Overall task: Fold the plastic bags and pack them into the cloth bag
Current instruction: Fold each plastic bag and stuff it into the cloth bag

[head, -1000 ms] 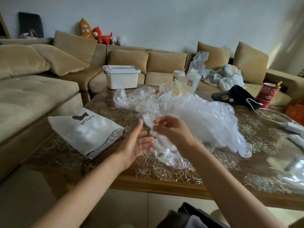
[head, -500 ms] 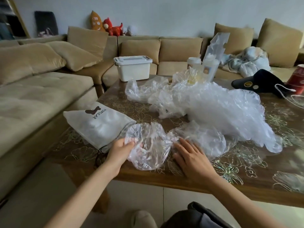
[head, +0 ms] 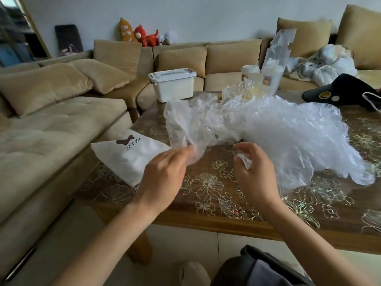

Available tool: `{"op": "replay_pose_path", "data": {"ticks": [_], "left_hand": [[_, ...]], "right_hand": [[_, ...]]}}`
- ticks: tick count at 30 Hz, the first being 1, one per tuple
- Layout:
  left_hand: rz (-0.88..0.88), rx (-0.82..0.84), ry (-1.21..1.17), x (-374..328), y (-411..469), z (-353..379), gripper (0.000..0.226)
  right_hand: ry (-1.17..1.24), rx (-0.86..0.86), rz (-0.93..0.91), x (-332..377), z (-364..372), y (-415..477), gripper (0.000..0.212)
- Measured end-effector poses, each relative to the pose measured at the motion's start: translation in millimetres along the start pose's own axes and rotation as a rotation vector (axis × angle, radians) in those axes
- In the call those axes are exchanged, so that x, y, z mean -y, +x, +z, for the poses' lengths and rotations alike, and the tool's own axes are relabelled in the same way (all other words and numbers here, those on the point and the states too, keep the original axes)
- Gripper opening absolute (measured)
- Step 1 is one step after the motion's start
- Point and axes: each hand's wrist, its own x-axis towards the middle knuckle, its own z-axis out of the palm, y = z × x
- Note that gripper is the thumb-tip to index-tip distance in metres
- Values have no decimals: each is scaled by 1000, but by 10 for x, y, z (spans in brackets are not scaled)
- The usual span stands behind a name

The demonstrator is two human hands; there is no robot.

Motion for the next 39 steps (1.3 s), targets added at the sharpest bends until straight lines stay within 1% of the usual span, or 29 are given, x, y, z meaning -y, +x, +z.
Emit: {"op": "replay_pose_path", "data": {"ticks": [2, 3, 5, 7, 8, 9, 11, 13, 14, 15, 16, 18, 19, 22, 24, 26, 27, 28, 29, 30, 31, 32, 33, 34, 35, 36, 37, 38, 39], "left_hand": [[172, 201, 69, -33, -147, 164, 31], [230, 283, 82, -18, -243, 248, 32], [291, 435, 64, 15, -436, 342, 32], [290, 529, 43, 17, -526, 299, 31], [275, 555, 22, -6, -533, 249, 42], [273, 537, -19, -24, -534, 203, 51], [193, 419, -158, -51, -513, 135, 52], [-61, 304, -287, -71, -440, 160, 44], [-195, 286, -317, -78, -400, 212, 38], [-297, 302, -324, -92, -362, 269, 37], [-354, 360, -318, -109, -332, 325, 41], [-358, 533, -227, -105, -327, 436, 51], [-338, 629, -149, -87, -353, 474, 56], [-250, 871, 59, 26, -459, 493, 82], [-181, 952, 138, 125, -507, 464, 91], [-157, 989, 123, 194, -509, 381, 100], [-157, 957, 99, 200, -522, 334, 105], [-117, 866, 82, 175, -555, 301, 109], [-25, 743, 90, 130, -608, 286, 112], [68, 661, 117, 62, -667, 286, 113], [142, 626, 138, -3, -751, 300, 113], [195, 591, 161, -68, -838, 337, 116], [218, 562, 166, -126, -910, 392, 117], [223, 502, 164, -169, -950, 449, 110], [230, 397, 156, -196, -983, 497, 92], [224, 303, 118, -209, -988, 523, 68], [203, 245, 70, -210, -966, 517, 47], [171, 230, 19, -208, -930, 490, 39], [125, 232, -52, -184, -896, 456, 37]], "right_hand": [[117, -60, 100, 10, -16, -11, 24], [126, -93, 125, -4, -22, -13, 26], [86, -120, 143, -41, -37, -31, 27], [43, -93, 126, -66, -24, -54, 28], [17, -77, 102, -82, -13, -79, 29], [-7, -59, 63, -95, 4, -108, 29], [-43, -6, -37, -99, 59, -144, 28], [-93, 100, -137, -98, 135, -151, 30], [-130, 179, -183, -102, 173, -150, 33], [-167, 266, -229, -124, 216, -142, 36], [-213, 354, -285, -166, 261, -129, 39], [-326, 524, -362, -281, 331, -136, 41], [-380, 587, -358, -332, 341, -146, 43], [-514, 738, -239, -453, 266, -154, 65], [-587, 831, -225, -491, 193, -155, 82], [-627, 898, -229, -495, 144, -160, 93], [-619, 905, -221, -477, 127, -167, 94], [-557, 898, -196, -455, 117, -168, 92], [-428, 864, -143, -417, 100, -161, 85], [-263, 801, -65, -378, 72, -142, 74], [-121, 726, 6, -341, 48, -117, 62], [-57, 651, 41, -324, 25, -94, 53], [-77, 590, 48, -313, 2, -80, 51], [-119, 561, 43, -331, -12, -66, 55], [-158, 562, 27, -327, -27, -65, 59], [-182, 579, 12, -331, -40, -59, 61], [-193, 619, -3, -319, -68, -56, 62], [-198, 691, -12, -301, -102, -61, 64], [-208, 780, -22, -277, -122, -71, 69]]}}
